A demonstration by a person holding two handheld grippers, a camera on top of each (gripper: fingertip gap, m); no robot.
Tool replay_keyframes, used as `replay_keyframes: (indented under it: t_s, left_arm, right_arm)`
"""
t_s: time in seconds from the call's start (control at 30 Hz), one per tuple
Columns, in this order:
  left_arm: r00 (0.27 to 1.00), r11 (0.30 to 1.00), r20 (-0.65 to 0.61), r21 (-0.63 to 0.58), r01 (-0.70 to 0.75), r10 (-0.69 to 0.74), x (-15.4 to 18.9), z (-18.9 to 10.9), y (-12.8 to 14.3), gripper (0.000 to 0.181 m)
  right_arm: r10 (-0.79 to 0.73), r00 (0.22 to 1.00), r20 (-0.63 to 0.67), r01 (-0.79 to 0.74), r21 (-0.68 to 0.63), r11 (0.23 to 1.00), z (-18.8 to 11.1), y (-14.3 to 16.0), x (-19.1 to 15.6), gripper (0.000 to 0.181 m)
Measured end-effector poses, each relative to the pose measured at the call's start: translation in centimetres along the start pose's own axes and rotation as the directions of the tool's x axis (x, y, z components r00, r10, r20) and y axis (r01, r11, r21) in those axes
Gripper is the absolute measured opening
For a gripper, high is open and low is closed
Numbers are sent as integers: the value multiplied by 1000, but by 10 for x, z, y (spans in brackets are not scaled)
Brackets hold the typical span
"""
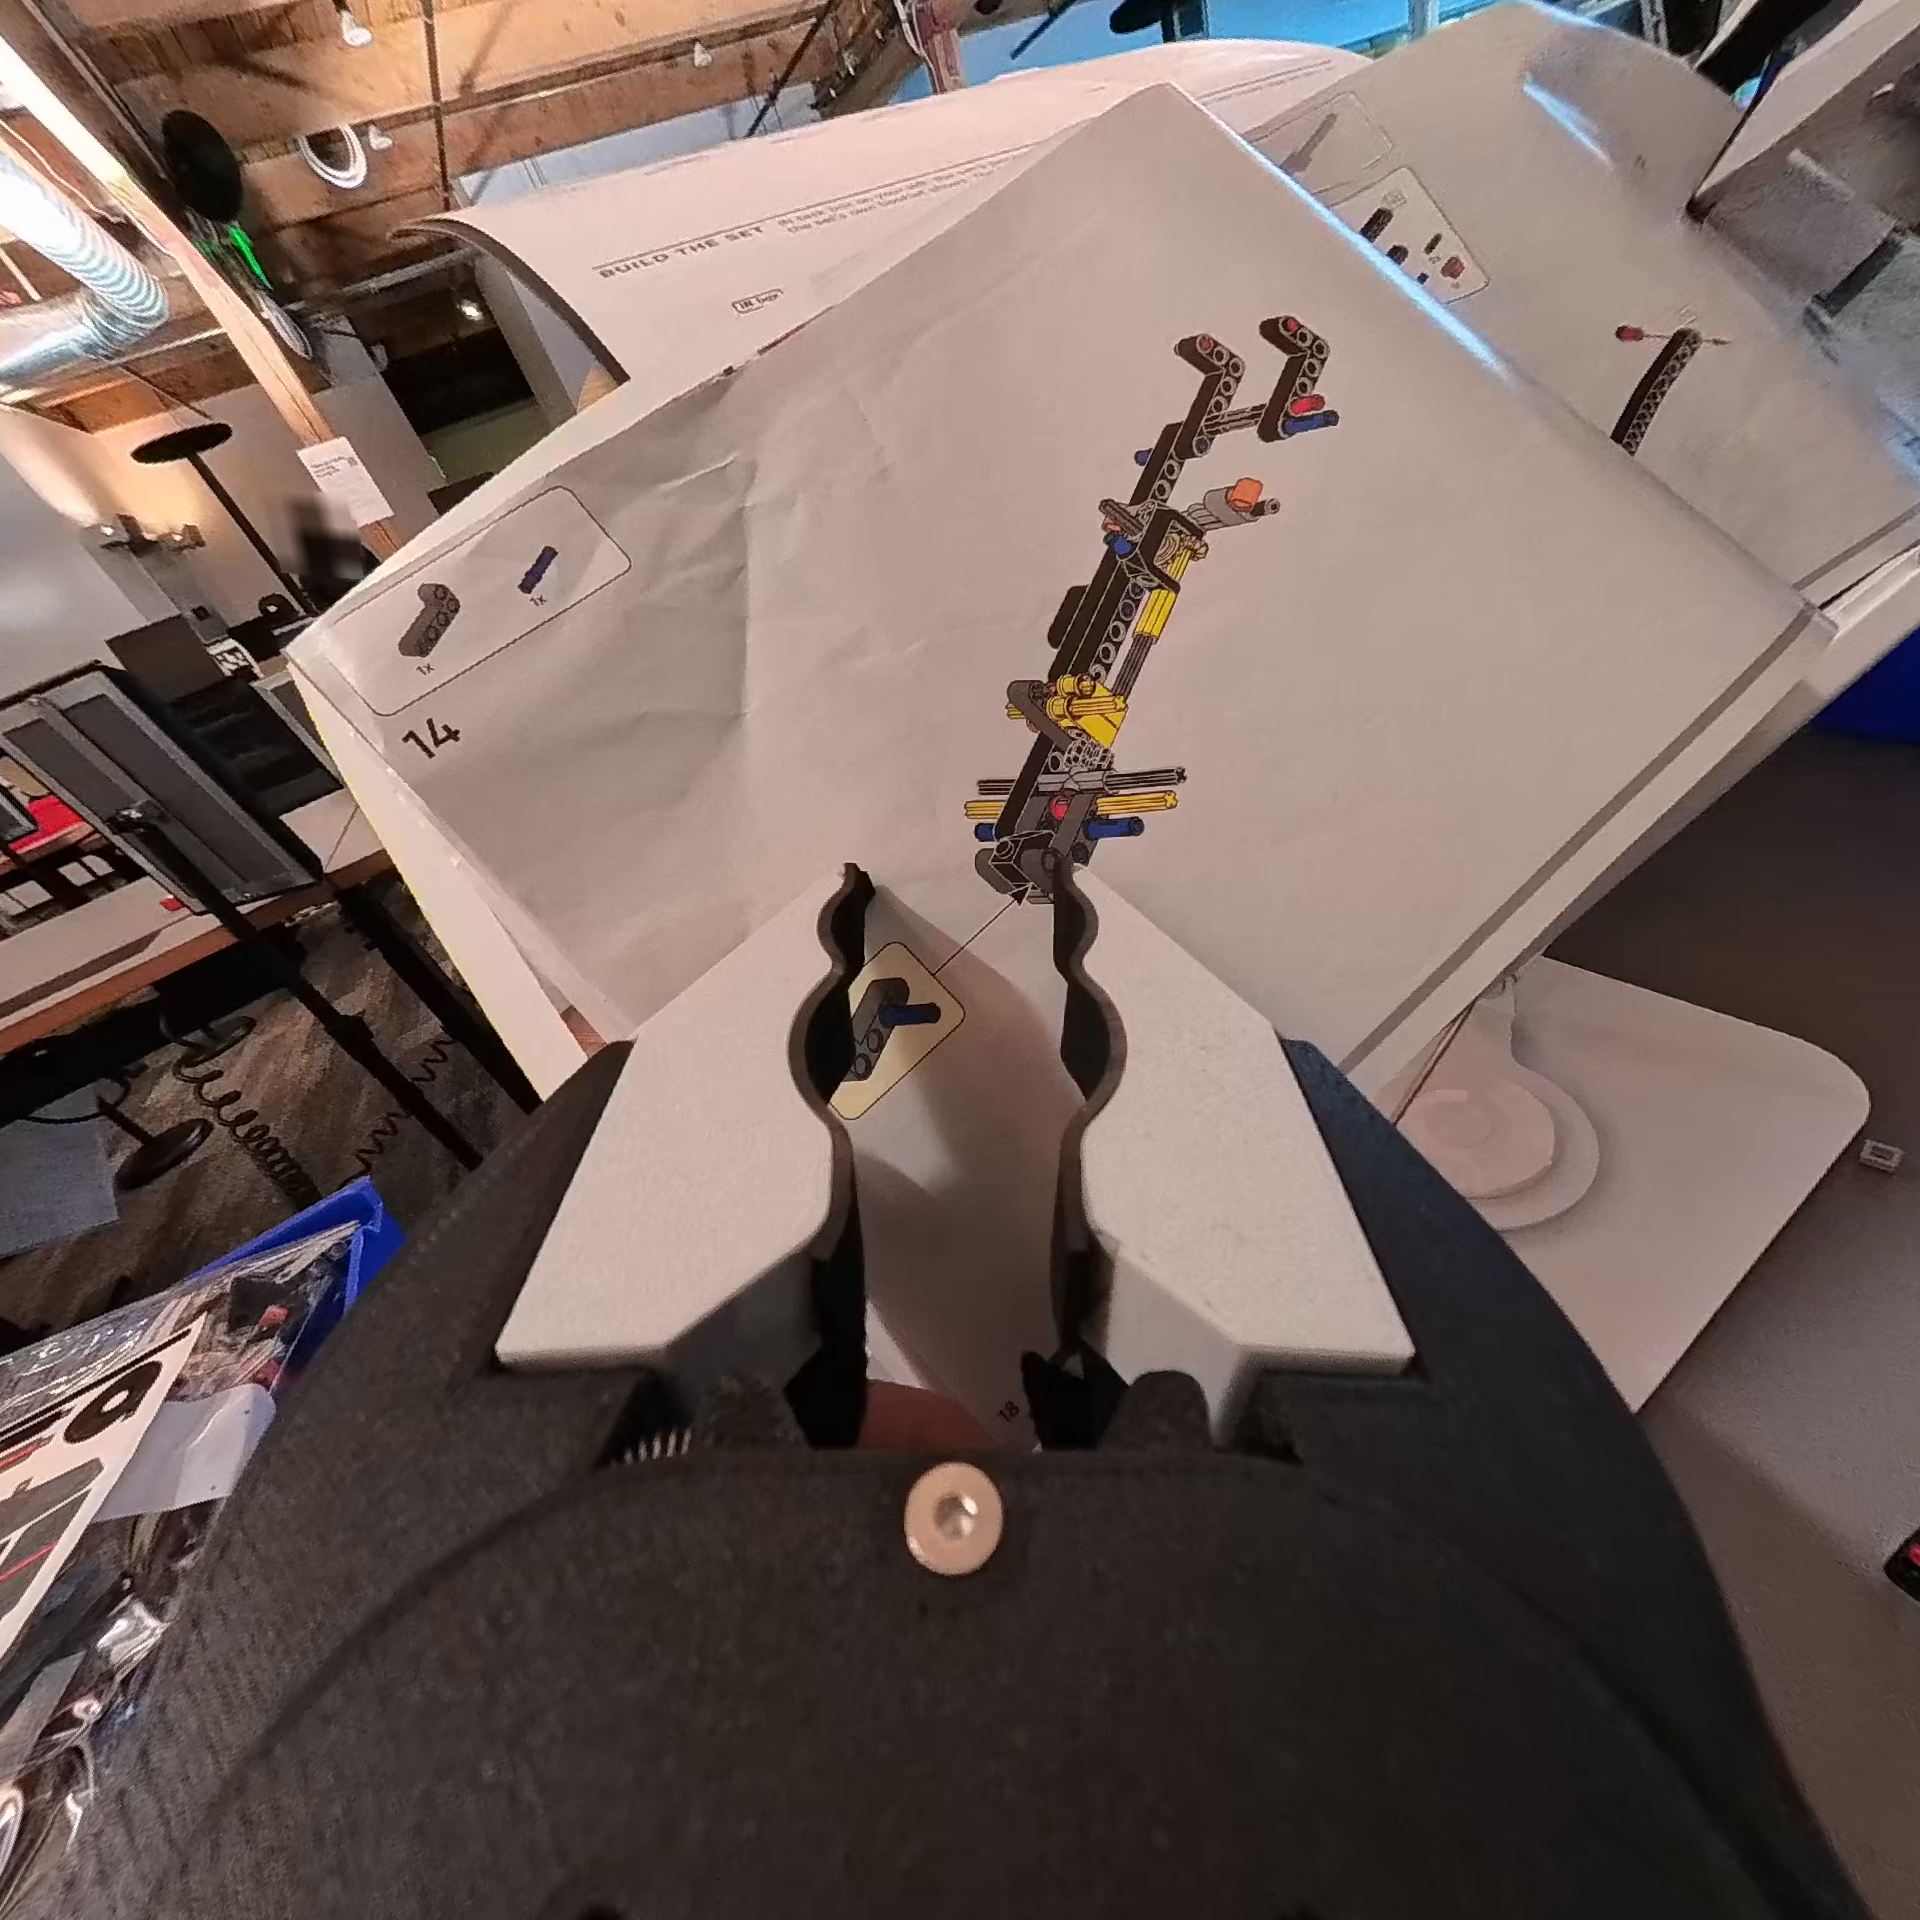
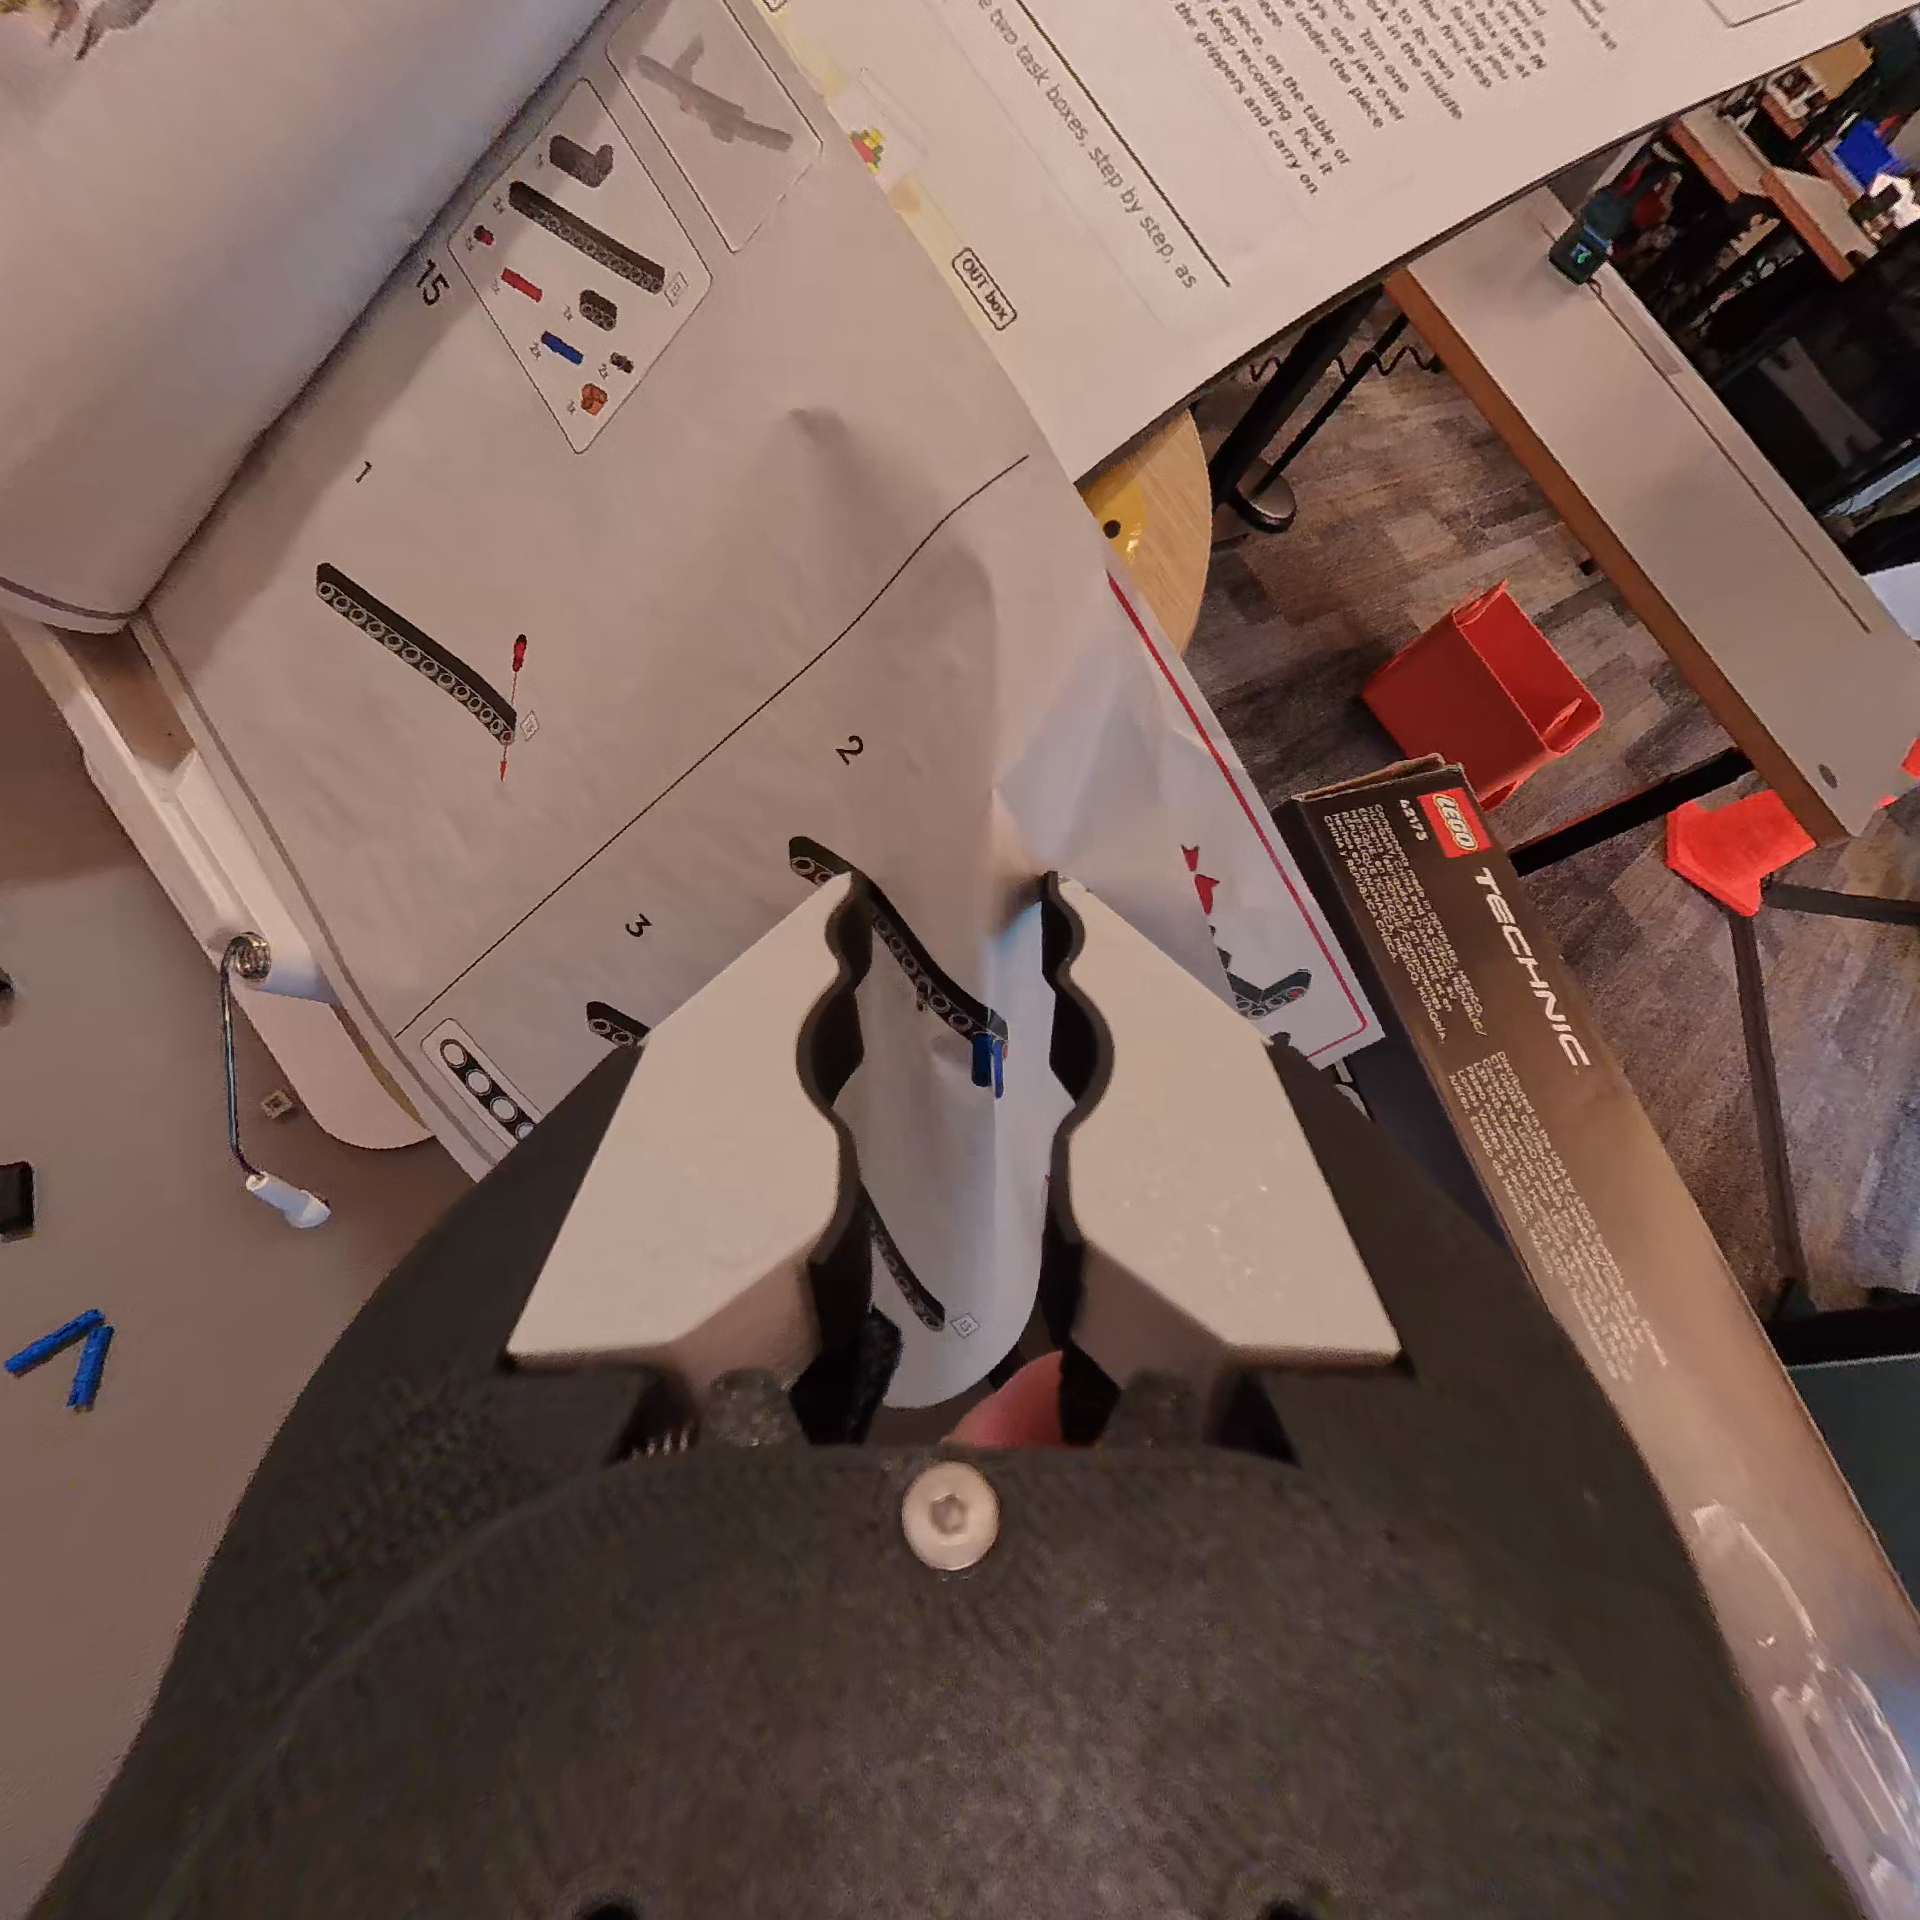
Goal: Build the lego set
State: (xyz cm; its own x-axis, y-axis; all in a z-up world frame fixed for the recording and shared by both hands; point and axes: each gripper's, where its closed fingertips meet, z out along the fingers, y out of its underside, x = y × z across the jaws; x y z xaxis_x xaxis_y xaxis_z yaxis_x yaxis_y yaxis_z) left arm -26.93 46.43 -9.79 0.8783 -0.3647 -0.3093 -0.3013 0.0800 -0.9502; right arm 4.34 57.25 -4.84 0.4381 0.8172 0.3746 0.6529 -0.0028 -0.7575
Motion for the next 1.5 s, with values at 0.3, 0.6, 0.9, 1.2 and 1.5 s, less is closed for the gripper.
replay_keyframes:
  t_s: [0.3, 0.6, 0.9, 1.2, 1.5]
  left_arm:
    - [1000, 1000, -2, -2, -2, 2, 0, 0, 0, 34]
    - [1000, 1000, -5, -2, 0, 0, 0, 0, 0, 34]
    - [1000, 1000, -1, -5, -3, 3, -1, -1, 1, 35]
    - [1000, 1000, 10, -9, 0, 0, -4, -1, 2, 36]
    - [1000, 1000, 16, -12, 6, -6, -6, -2, 3, 38]
  right_arm:
    - [-39, 999, -6, 39, 0, 999, -6, -5, -9, 14]
    - [-46, 999, -1, 47, 10, 999, -13, -8, -17, 8]
    - [-42, 999, 4, 42, 25, 999, -17, -11, -20, 4]
    - [-40, 999, 6, 40, 28, 999, -18, -11, -21, 4]
    - [-42, 999, 5, 42, 23, 999, -18, -11, -23, 5]
